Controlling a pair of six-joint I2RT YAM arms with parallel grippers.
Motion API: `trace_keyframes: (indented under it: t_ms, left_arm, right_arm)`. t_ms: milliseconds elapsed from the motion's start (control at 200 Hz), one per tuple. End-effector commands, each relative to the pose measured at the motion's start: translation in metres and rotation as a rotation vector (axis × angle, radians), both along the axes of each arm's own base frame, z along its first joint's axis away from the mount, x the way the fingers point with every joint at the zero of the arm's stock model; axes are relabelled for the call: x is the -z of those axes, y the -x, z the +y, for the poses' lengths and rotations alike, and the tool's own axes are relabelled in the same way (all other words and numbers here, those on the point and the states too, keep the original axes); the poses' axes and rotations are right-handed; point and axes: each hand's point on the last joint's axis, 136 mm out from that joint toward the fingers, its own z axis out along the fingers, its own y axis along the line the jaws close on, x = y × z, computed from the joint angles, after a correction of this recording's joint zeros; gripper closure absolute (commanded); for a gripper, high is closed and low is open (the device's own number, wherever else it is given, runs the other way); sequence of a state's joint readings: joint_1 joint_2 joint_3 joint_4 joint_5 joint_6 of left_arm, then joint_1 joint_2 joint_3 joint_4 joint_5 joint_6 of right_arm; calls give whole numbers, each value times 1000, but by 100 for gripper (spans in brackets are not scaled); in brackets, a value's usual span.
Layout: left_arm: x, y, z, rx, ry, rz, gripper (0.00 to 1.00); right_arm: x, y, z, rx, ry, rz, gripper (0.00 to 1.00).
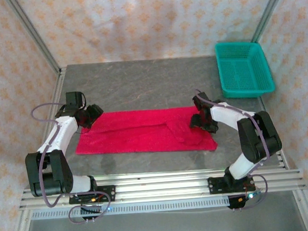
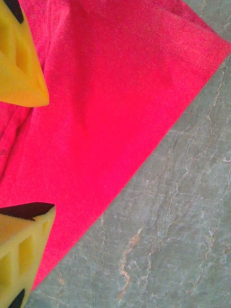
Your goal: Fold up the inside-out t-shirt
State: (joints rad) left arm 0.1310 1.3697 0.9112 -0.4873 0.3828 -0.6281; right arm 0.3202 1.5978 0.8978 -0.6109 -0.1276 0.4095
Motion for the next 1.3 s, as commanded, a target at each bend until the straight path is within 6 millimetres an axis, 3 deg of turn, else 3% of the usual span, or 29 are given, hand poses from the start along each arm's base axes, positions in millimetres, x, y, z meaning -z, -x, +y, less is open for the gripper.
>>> trace_keyframes:
  t_ms: [0, 275, 440, 605, 766, 931, 1116, 1291]
  left_arm:
    - [-1, 1, -1, 13, -1, 11, 44]
    - [-7, 2, -2, 19, -4, 4, 49]
    - [-8, 3, -1, 14, -5, 0, 51]
    - [-7, 3, -2, 16, -1, 3, 51]
    - [-6, 5, -2, 21, -4, 9, 51]
    - [9, 6, -5, 28, -19, 27, 51]
    - [40, -2, -34, 61, 12, 60, 52]
    - [46, -25, -86, 100, 84, 22, 55]
  right_arm:
    - [-17, -4, -15, -8, 97, -33, 17]
    - [12, -2, 0, -8, 29, 18, 25]
    - [18, -1, 8, -6, -5, 28, 49]
    - [19, 0, 10, -8, -10, 29, 54]
    - [18, -1, 9, -14, -5, 25, 79]
    - [0, -3, 0, -7, 27, -33, 100]
    - [-30, 2, -19, 81, 1, -140, 100]
    - [-72, 7, -47, 179, -9, -246, 100]
